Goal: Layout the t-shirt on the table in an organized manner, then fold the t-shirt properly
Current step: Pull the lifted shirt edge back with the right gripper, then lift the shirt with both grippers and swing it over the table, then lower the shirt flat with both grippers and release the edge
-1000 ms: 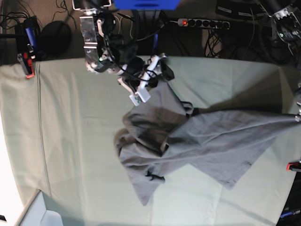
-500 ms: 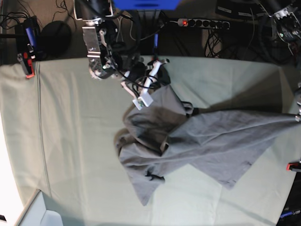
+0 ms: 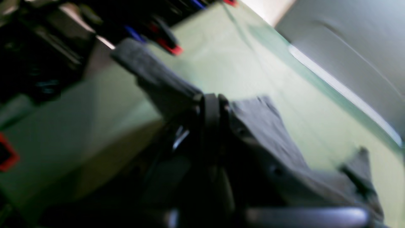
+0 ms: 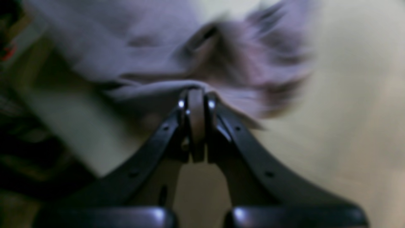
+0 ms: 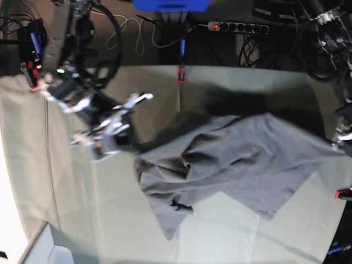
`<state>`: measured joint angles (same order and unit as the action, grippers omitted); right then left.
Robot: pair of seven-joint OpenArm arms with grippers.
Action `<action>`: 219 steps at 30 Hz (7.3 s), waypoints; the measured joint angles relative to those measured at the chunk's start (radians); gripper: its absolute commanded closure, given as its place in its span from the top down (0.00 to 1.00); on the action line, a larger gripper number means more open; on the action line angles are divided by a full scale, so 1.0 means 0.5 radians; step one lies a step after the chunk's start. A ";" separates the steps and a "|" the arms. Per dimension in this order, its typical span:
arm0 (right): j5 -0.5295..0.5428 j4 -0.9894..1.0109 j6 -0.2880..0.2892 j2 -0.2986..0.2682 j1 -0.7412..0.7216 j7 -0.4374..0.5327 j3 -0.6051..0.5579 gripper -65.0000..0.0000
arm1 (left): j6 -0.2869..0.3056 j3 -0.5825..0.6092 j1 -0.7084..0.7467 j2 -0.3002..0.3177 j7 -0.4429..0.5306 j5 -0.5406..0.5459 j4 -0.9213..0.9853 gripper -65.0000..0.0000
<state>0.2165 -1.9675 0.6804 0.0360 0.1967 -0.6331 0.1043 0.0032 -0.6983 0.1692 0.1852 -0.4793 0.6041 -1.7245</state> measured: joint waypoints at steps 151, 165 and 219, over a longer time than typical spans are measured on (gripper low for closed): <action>0.376 0.127 0.029 0.033 0.784 0.466 1.238 0.00 | 0.009 0.458 0.559 -0.542 0.027 -0.818 -0.478 0.01; 0.377 0.294 0.028 0.027 0.796 0.476 1.243 0.00 | -0.001 0.446 0.719 -0.538 0.024 -0.826 -0.475 0.11; 0.378 0.385 0.027 0.017 0.789 0.475 1.251 0.39 | 0.000 0.185 0.309 -0.439 0.037 -0.294 0.529 0.36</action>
<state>0.4053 -1.7752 0.6937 0.0444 0.5911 -0.3954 0.7300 0.0032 -0.6060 0.3237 -0.0341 -0.4606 0.4572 -1.4597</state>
